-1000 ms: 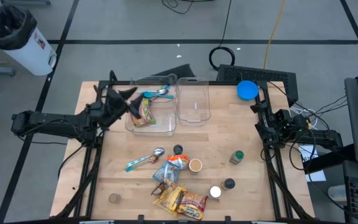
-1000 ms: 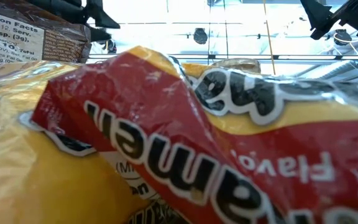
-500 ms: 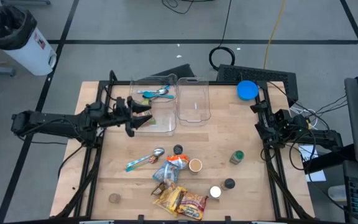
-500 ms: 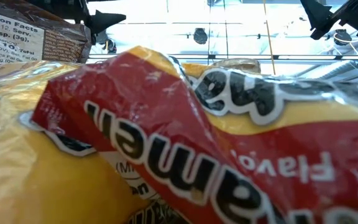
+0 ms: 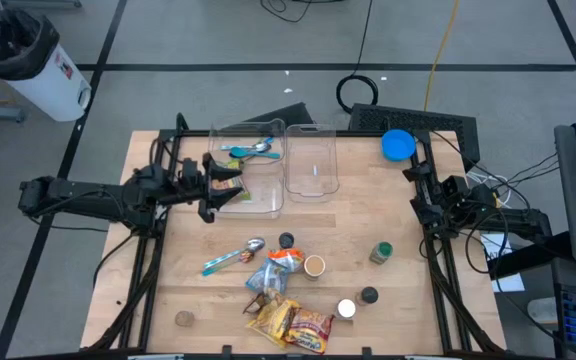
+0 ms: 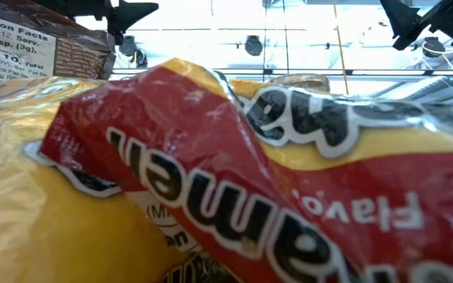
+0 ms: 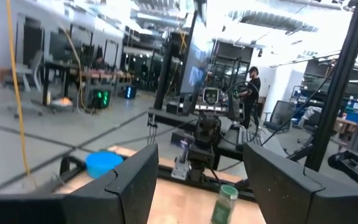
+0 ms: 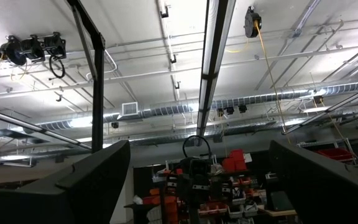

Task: Pick & Place Food Item
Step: Put the green patterned spoon into the top left transparent bin

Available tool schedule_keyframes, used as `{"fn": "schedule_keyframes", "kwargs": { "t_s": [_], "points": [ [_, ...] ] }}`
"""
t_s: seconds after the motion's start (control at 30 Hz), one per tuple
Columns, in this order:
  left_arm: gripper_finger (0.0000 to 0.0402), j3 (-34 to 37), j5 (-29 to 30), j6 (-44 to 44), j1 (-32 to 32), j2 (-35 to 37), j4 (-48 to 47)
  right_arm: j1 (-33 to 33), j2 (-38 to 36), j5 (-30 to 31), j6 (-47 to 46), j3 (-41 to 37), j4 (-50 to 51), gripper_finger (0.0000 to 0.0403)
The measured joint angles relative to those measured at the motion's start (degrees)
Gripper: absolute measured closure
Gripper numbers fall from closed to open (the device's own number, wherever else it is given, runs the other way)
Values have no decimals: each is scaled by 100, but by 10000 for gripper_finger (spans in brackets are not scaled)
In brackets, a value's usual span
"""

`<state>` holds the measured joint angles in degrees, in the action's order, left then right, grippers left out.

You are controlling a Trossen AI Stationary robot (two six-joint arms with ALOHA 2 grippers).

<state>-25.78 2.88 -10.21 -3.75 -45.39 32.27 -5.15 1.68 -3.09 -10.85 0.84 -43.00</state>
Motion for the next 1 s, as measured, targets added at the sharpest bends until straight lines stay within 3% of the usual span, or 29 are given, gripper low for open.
{"fn": "schedule_keyframes", "kwargs": {
  "t_s": [0.23,0.4,0.63,0.83,1.0],
  "points": [
    [158,-2,15,380,-2,-1,362,0,2,2,0,0,0,23],
    [158,-4,8,199,-2,-191,472,0,2,0,0,0,0,23],
    [158,-4,-642,-156,136,-347,460,0,1,2,0,0,0,23],
    [158,-4,-985,-401,796,-246,-419,0,0,2,0,0,0,23],
    [158,-4,-980,-670,1687,-254,-1844,0,2,1,0,-1,1,23]
  ]
}}
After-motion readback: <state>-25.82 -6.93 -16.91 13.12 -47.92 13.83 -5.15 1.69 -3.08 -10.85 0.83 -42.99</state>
